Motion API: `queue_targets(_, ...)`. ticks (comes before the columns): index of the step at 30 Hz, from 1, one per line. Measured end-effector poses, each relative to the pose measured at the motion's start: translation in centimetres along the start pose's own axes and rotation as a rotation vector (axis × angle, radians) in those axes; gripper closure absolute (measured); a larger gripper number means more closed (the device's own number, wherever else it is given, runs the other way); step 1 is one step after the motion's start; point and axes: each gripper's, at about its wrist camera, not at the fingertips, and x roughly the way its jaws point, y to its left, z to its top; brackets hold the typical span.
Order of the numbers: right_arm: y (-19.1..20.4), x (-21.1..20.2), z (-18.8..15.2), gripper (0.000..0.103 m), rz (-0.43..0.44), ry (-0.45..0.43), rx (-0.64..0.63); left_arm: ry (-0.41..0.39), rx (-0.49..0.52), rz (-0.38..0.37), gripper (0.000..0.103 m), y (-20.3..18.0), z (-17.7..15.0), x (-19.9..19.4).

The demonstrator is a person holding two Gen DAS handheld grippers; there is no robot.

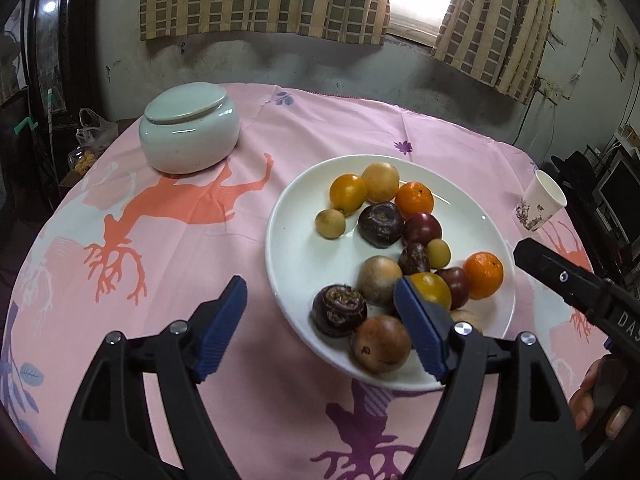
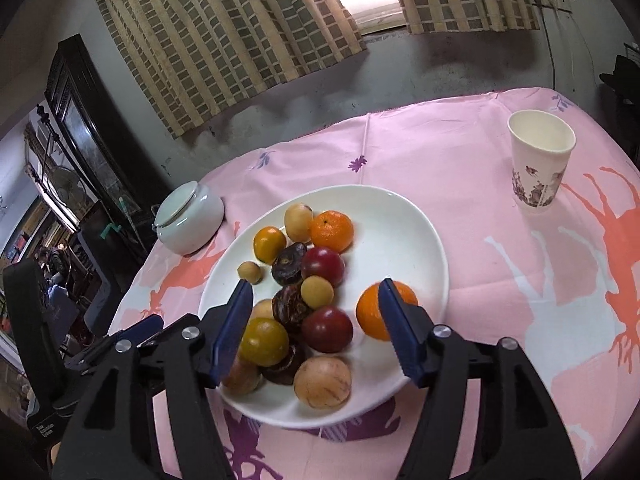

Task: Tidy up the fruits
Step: 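Move both tools back over the red cherry tomatoes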

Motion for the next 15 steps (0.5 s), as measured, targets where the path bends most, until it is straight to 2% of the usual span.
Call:
queue_targets(1, -0.1, -0.7, -0.5, 0.037, -0.001, 0.007, 0.0, -0.009, 0.007, 0.006, 0.018, -0.1, -0.5, -0.7)
queue_targets(3, -0.3, -2.1, -1.4, 0.036, 0.005, 0.017, 0.006, -0.036, 0.02, 0.017, 0.016, -0.3, -1.7, -2.3)
queue_targets(7, -0.9, -5.3, -3.8, 0.026, 0.0, 0.009, 0.017, -0.061, 0.024, 0.014, 0.014, -0.5, -4.0, -5.0)
queue_targets(11, -0.9, -7.9, -6.7, 0.025, -0.052, 0.014, -0.023, -0.051, 0.025, 0.01, 0.011, -0.9, -6.5, -6.9)
queue_targets(15, -0.9, -9.7, -10.2, 0.024, -0.061, 0.033, -0.056, -0.028, 0.03, 0.005, 0.01, -1.6, -9.3, -7.6)
